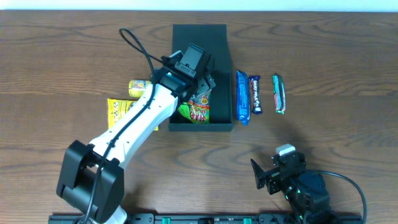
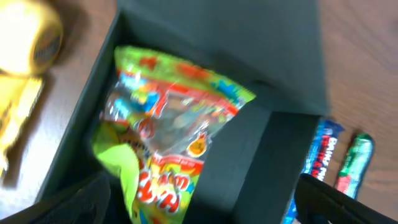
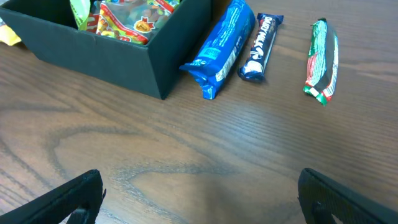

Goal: Pack container
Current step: 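Carry the Haribo bag with the left gripper and drop it into the box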

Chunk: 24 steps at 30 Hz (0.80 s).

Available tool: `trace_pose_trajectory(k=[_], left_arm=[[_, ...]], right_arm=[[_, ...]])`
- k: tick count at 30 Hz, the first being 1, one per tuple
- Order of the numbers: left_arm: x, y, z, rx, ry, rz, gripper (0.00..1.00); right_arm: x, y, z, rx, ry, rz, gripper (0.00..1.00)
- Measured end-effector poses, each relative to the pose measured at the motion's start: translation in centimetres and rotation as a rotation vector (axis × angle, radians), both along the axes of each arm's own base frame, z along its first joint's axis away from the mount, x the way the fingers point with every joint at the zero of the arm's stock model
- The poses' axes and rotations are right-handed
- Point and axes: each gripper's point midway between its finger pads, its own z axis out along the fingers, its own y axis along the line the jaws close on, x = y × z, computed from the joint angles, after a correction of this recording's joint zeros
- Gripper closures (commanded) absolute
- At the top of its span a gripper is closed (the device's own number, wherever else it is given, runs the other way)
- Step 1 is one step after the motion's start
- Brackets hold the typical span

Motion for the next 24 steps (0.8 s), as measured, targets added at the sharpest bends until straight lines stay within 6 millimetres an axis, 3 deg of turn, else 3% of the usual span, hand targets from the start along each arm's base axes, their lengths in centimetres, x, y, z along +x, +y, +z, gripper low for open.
trace_pose_trajectory(k=[1, 2, 4, 7, 10, 14, 17, 24], left_arm=[[0.3, 0.0, 0.6, 0.006, -0.031, -0.019, 0.39], [0.6, 0.0, 1.2, 0.015, -0.059, -0.042, 0.56], [1.1, -0.1, 2.1, 0.045, -0.109, -0.099, 0.77], [1.5, -0.1, 1.7, 0.092, -0.128, -0.160, 0.92], [1.8, -0.3, -0.4, 0.138, -0.100, -0.203, 0.94], [2.1, -0.4, -6.5, 0.221, 0.002, -0.266, 0.94], [0.8, 0.4, -10.4, 0.290, 0.112, -0.312, 0.94], [-1.8, 2.3, -11.2, 0.364, 0.231, -0.353, 0.94]], right_arm=[[0.0, 0.0, 0.0, 0.000, 0.000, 0.000, 0.01], [0.0, 0.0, 0.0, 0.000, 0.000, 0.000, 0.01], [0.0, 0.0, 0.0, 0.000, 0.000, 0.000, 0.01], [0.0, 0.0, 0.0, 0.000, 0.000, 0.000, 0.01], [0.0, 0.0, 0.0, 0.000, 0.000, 0.000, 0.01], [0.0, 0.0, 0.0, 0.000, 0.000, 0.000, 0.01], [-0.1, 0.0, -0.1, -0.002, 0.005, 0.000, 0.01], [-0.1, 0.0, -0.1, -0.003, 0.006, 0.000, 0.01]])
